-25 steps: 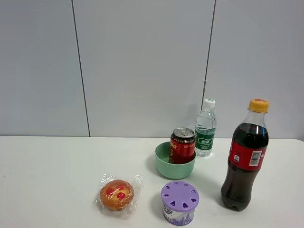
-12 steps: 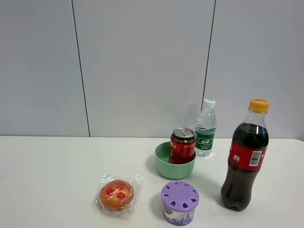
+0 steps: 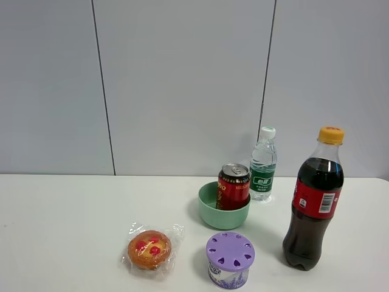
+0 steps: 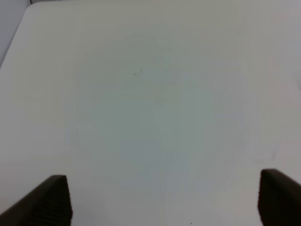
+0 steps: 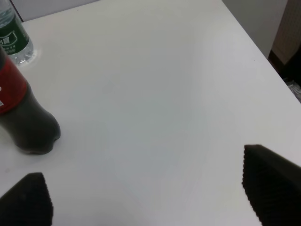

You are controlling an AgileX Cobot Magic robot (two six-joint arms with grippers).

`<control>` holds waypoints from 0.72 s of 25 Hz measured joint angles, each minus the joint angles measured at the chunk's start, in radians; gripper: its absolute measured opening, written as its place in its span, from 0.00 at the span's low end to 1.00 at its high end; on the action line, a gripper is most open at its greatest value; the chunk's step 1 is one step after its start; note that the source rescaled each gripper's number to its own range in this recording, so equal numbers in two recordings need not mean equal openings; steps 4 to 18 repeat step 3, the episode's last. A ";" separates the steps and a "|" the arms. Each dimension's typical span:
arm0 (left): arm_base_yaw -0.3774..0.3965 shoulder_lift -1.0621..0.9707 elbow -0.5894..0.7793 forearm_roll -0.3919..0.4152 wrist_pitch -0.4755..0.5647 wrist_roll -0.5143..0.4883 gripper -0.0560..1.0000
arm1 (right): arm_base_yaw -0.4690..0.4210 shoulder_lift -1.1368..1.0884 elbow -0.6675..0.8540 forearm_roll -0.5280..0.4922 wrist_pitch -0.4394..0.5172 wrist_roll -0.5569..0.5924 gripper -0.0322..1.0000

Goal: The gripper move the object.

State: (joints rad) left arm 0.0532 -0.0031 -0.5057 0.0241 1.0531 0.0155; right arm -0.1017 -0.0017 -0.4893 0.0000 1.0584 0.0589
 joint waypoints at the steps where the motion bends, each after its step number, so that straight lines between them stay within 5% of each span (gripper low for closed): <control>1: 0.000 0.000 0.000 0.000 0.000 0.000 0.63 | 0.000 0.000 0.000 0.000 0.000 0.000 1.00; 18: 0.000 0.000 0.000 0.000 0.000 0.000 0.63 | 0.000 0.000 0.000 0.000 0.000 0.000 1.00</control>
